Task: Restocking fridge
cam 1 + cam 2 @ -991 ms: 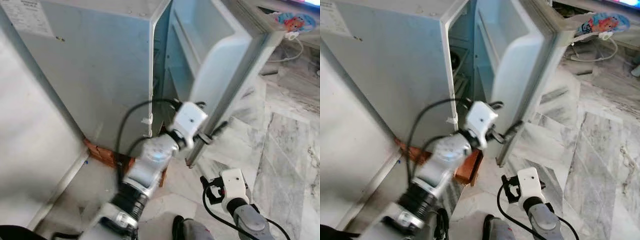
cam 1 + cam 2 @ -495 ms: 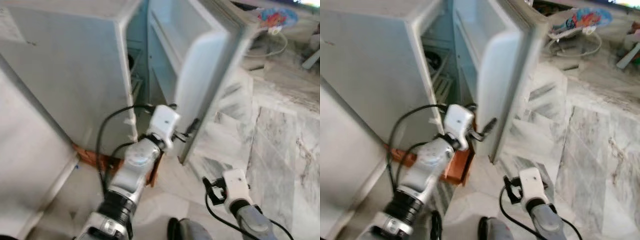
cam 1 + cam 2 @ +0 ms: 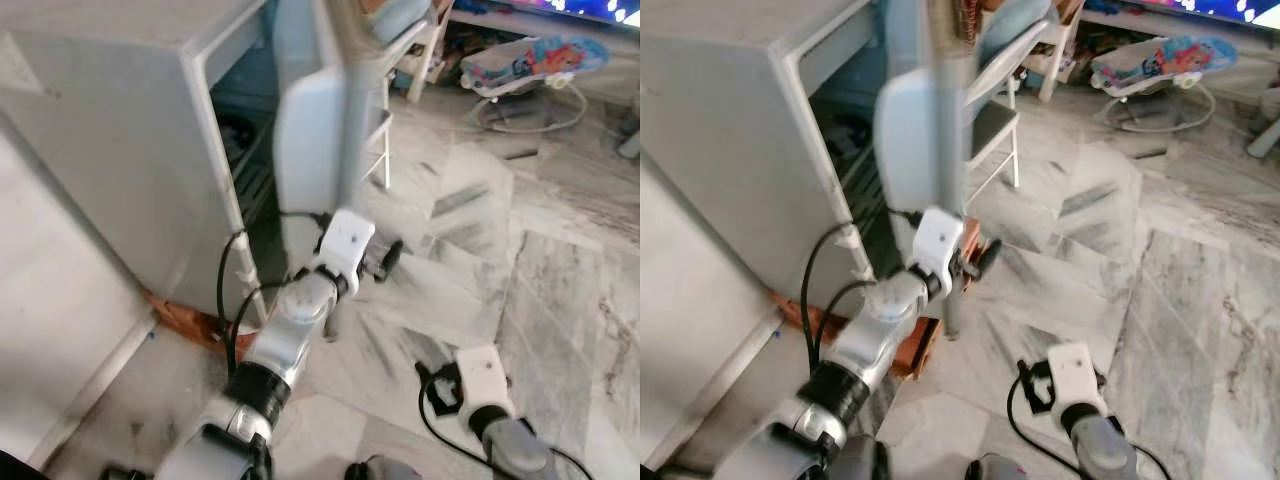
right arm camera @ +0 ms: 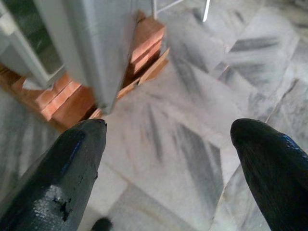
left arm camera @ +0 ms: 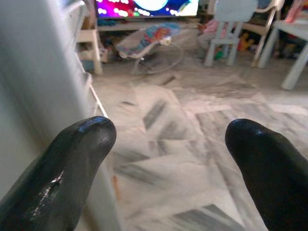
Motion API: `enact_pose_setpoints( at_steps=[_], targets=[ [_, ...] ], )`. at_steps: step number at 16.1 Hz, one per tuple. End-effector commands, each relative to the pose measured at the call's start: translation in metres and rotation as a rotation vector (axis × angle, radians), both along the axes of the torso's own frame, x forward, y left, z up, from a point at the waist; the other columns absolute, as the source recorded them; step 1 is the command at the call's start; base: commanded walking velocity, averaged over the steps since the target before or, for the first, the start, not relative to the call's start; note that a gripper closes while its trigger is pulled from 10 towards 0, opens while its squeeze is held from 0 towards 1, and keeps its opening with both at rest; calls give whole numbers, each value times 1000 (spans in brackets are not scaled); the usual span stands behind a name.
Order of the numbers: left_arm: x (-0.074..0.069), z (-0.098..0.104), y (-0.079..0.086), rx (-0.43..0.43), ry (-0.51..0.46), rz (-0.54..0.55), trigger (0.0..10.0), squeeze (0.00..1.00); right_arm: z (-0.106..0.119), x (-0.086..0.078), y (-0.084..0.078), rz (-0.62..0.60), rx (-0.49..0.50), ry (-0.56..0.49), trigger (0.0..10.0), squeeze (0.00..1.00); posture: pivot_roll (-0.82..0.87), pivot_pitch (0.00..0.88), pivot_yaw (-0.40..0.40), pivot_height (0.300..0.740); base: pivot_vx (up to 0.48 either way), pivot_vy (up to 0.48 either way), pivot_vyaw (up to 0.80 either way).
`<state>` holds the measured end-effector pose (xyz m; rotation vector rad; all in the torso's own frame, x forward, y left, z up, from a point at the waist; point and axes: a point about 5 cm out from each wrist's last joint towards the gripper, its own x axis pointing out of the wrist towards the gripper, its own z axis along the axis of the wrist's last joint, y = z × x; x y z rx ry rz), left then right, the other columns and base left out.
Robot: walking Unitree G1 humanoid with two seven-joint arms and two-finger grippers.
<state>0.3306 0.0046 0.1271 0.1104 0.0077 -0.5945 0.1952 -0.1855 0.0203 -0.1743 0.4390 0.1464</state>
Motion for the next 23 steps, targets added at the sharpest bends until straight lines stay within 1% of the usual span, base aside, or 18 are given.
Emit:
enact_pose_setpoints(
  at_steps=[1, 3, 4, 5, 6, 7, 9, 11, 12, 13, 15, 16, 17, 18, 19, 20, 22, 23],
  targets=[
    [12, -8, 16, 33, 39, 110, 10000, 0, 0, 0, 5, 4, 12, -3, 10000, 0, 58, 138, -32, 740, 0, 0, 0],
    [19, -9, 19, 44, 58, 152, 10000, 0, 1, 0, 6, 3, 11, -6, 10000, 0, 55, 138, -29, 740, 0, 0, 0],
    [21, -6, 16, 37, 62, 148, 10000, 0, 1, 0, 6, 2, 11, -7, 10000, 0, 52, 138, -27, 740, 0, 0, 0],
    [21, -4, 12, 33, 55, 133, 10000, 0, 1, 0, 6, 0, 11, -7, 10000, 0, 52, 138, -27, 740, 0, 0, 0],
    [17, -3, 8, 13, 46, 102, 10000, 0, 1, -1, 6, -2, 11, -6, 10000, 0, 50, 138, -25, 740, 0, 0, 0],
    [11, -7, 7, -6, 40, 76, 10000, 0, 1, -2, 5, -4, 11, -5, 10000, 0, 51, 138, -27, 740, 0, 0, 0],
    [1, -15, 11, -12, 34, 52, 10000, 0, 0, -2, 5, -5, 12, -1, 10000, 0, 56, 140, -31, 740, 0, 0, 0],
    [-12, -24, 26, -13, 22, 56, 10000, 0, -1, -3, 4, 3, 11, 6, 10000, 0, 70, 144, -40, 740, 0, 0, 0],
    [-13, -26, 31, -4, 14, 72, 10000, 0, -1, -3, 3, 5, 12, 8, 10000, 0, 72, 144, -41, 740, 0, 0, 0],
    [-15, -29, 45, 6, 1, 130, 10000, 0, -1, -2, 3, 7, 11, 10, 10000, 0, 74, 143, -43, 740, 0, 0, 0],
    [-19, -35, 85, 25, -14, 302, 10000, 0, 0, -2, 1, 4, 6, 3, 10000, 0, 75, 140, -44, 740, 0, 0, 0],
    [-20, -36, 91, 25, -14, 323, 10000, 0, 0, -2, 1, 3, 5, 0, 10000, 0, 74, 140, -44, 740, 0, 0, 0],
    [-25, -39, 103, 44, -23, 356, 10000, 0, 2, -2, 0, -5, 4, -11, 10000, 0, 73, 139, -42, 740, 0, 0, 0],
    [-33, -43, 119, 67, -24, 387, 10000, 0, 5, 0, -2, -17, 4, -29, 10000, 0, 73, 139, -39, 740, 0, 0, 0],
    [-35, -45, 124, 74, -23, 395, 10000, 0, 6, 1, -2, -20, 5, -34, 10000, 0, 74, 139, -38, 740, 0, 0, 0],
    [-43, -48, 131, 76, -10, 416, 10000, 0, 8, 5, -2, -24, 6, -51, 10000, 0, 76, 140, -39, 740, 0, 0, -481],
    [-47, -49, 133, 76, -4, 423, 10000, 0, 10, 6, -2, -25, 5, -63, 10000, 0, 78, 139, -44, 740, 0, 0, -481],
    [-51, -51, 134, 84, -2, 431, 10000, 0, 15, 9, -2, -39, 12, -98, 10000, 0, 77, 136, -45, 740, 0, 0, -800]
  ],
)
